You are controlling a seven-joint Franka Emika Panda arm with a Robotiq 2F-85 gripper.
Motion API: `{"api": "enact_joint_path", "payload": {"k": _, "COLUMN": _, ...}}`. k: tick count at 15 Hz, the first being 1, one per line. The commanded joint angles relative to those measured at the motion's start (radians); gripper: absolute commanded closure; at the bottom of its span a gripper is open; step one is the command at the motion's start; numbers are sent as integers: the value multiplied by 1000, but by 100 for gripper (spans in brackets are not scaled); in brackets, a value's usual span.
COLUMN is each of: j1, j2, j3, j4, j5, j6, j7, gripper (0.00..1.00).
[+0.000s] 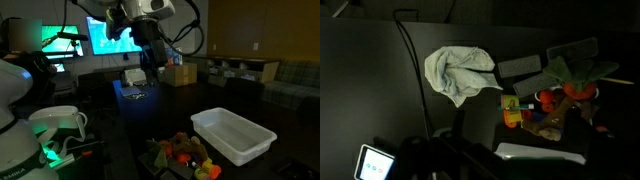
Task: Pick up the towel and push the objects in front of the white container to the left then place the towel in the container.
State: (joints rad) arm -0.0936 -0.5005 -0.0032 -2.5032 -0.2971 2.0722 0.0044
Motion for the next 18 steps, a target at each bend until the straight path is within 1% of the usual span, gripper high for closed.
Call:
{"api": "enact_joint_path", "payload": {"k": 1, "j1": -41, "j2": 152, "j3": -38, "j4": 5, "j5": -73, "j6": 237, "j7": 26, "gripper": 0}}
{"api": "enact_joint_path", "payload": {"k": 4, "j1": -94, "j2": 278, "j3": -66, "j4": -6, "j5": -164, "j6": 486, "j7": 43, "gripper": 0}}
{"api": "enact_joint_path", "payload": {"k": 6, "j1": -134, "j2": 384, "j3": -87, "j4": 6, "j5": -232, "j6": 625, "j7": 68, "gripper": 0}}
{"api": "enact_joint_path", "payload": {"k": 8, "j1": -162, "j2": 481, "j3": -117, "j4": 30, "j5": -269, "j6": 709, "j7": 79, "gripper": 0}}
{"api": "enact_joint_path", "payload": {"k": 11, "j1": -171, "j2": 626, "j3": -177, "j4": 73, "j5": -298, "j6": 775, "j7": 102, "gripper": 0}}
{"api": "enact_joint_path", "payload": {"k": 13, "j1": -159, "j2": 722, "j3": -216, "j4": 111, "j5": -248, "j6": 794, "j7": 68, "gripper": 0}}
{"api": "enact_joint_path", "payload": {"k": 16, "j1": -149, "j2": 865, "j3": -249, "j4": 182, "j5": -160, "j6": 811, "j7": 51, "gripper": 0}}
{"api": "enact_joint_path", "payload": {"k": 18, "j1": -175, "j2": 953, "j3": -224, "j4": 234, "j5": -44, "j6": 806, "j7": 7, "gripper": 0}}
